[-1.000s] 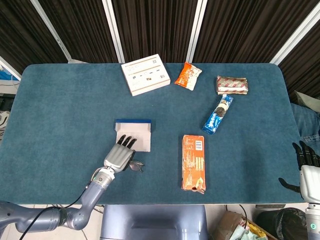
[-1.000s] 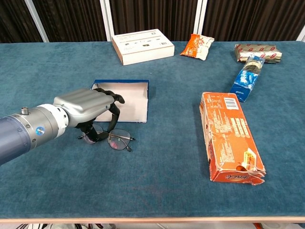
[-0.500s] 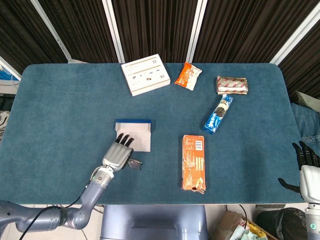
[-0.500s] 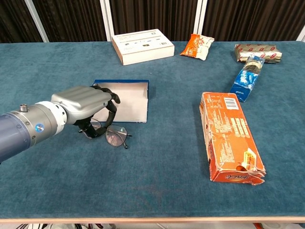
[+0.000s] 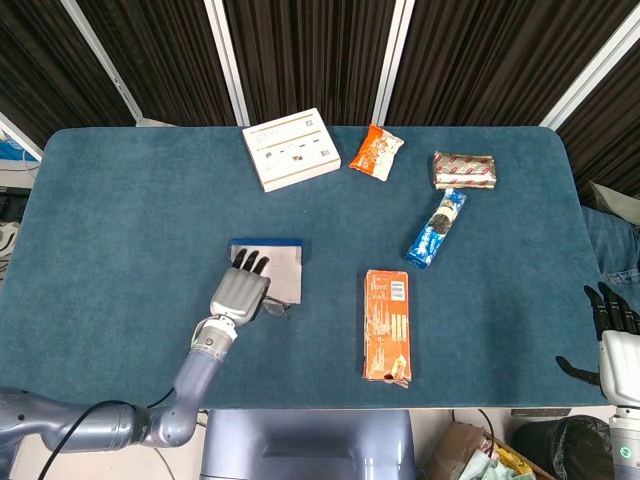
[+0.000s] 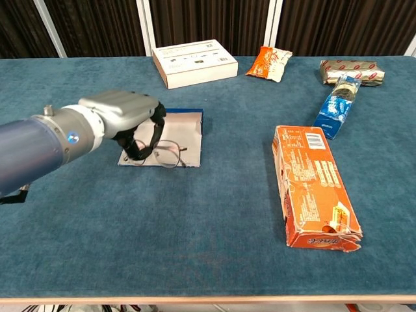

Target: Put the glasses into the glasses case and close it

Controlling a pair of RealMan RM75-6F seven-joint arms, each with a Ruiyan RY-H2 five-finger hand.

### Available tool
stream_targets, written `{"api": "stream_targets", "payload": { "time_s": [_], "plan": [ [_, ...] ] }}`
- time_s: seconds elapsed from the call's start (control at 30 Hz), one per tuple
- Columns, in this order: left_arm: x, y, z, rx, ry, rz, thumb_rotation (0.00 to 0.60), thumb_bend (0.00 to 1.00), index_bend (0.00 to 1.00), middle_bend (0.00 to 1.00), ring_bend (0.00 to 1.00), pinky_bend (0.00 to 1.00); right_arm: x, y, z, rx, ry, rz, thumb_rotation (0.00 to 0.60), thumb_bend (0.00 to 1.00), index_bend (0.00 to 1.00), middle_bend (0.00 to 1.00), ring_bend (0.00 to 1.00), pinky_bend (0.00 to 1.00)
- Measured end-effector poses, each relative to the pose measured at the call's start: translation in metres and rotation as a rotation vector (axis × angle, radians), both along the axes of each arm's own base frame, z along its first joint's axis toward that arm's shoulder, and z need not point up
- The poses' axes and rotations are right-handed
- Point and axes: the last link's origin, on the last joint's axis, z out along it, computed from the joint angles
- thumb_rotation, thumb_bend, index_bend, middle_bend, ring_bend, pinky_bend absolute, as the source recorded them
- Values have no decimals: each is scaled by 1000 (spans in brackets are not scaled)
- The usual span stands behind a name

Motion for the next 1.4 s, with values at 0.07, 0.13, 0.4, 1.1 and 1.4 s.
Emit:
{"api": "stream_targets", "payload": {
  "time_s": [0.07, 0.13, 0.4, 1.1, 1.4],
  "plan": [
    [6, 2, 1, 7, -4, 0, 600, 464, 606, 126, 0, 0, 0, 0, 0, 0, -2, -2, 600, 126, 54, 0, 95, 161],
    [12, 5, 1, 19, -1, -3, 600, 464, 606, 126, 0, 0, 0, 0, 0, 0, -4, -3, 600, 126, 55, 0, 94, 161],
    [17, 31, -2, 84, 13, 76, 600, 464, 606, 125, 0, 0, 0, 0, 1, -3, -10, -8, 600, 127, 54, 0, 95, 161],
    [15, 73, -22, 189, 79, 218, 600, 461, 607, 121, 0, 0, -1, 1, 1, -1, -18, -12, 600, 127, 54, 0, 95, 161],
    [17, 80, -28, 227, 80, 246, 600, 404, 609, 119, 0, 0, -1, 2, 1, -1, -20, -16, 600, 127, 55, 0, 95, 161]
  ]
}}
